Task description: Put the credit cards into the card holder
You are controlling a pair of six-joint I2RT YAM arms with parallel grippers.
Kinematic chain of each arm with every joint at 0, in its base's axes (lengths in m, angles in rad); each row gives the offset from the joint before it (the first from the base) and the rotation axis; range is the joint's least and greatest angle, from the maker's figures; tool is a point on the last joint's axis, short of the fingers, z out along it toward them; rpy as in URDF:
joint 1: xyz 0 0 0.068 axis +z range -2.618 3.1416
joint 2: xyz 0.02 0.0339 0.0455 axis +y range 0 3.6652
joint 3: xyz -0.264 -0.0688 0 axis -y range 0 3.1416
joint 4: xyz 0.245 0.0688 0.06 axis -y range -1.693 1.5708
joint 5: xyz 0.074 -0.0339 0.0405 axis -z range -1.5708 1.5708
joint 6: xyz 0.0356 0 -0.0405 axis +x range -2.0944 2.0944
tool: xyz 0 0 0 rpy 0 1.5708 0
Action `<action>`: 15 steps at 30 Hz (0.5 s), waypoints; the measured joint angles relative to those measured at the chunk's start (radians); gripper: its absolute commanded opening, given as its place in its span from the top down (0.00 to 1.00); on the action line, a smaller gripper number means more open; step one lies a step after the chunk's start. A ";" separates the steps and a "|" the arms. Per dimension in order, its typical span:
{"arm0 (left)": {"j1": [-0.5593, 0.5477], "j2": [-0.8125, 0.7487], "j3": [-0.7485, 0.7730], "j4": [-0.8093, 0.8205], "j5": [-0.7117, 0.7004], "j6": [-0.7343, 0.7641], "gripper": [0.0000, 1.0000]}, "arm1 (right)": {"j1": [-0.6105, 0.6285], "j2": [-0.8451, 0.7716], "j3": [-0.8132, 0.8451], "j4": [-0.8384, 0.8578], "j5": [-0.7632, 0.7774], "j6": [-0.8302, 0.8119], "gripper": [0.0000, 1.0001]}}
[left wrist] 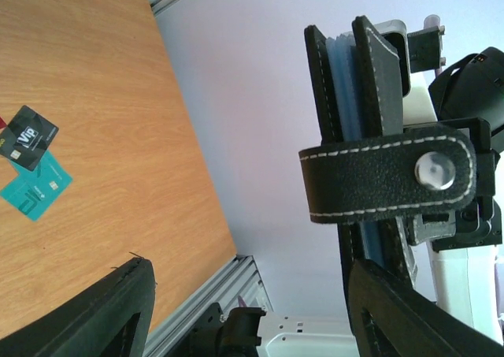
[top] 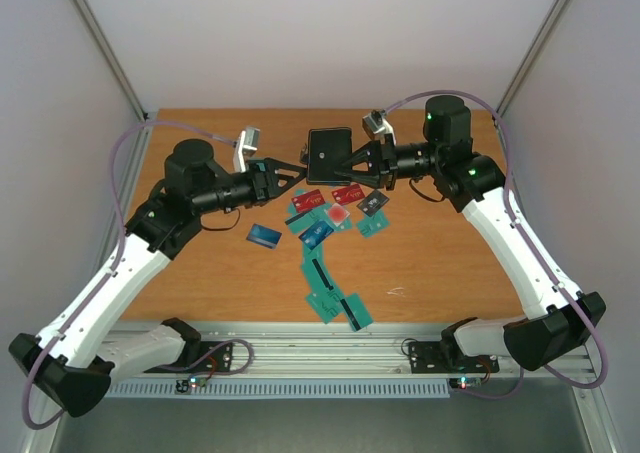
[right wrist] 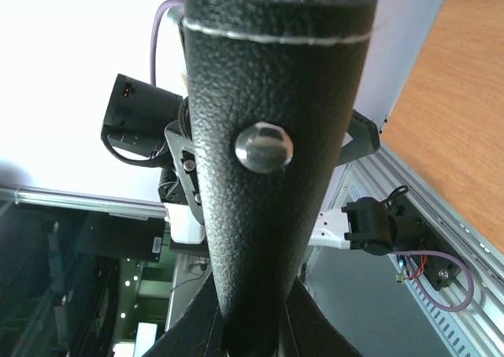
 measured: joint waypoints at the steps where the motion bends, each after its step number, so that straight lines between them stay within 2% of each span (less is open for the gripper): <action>1: 0.000 0.006 0.000 0.006 0.003 -0.004 0.32 | 0.000 0.000 0.000 0.000 0.000 0.000 0.93; 10: 0.000 0.032 -0.002 0.034 0.027 -0.014 0.32 | -0.004 0.000 -0.001 0.020 -0.003 0.007 0.92; 15: 0.000 0.060 -0.032 0.156 0.089 -0.072 0.33 | -0.003 0.000 -0.010 0.055 -0.011 0.028 0.92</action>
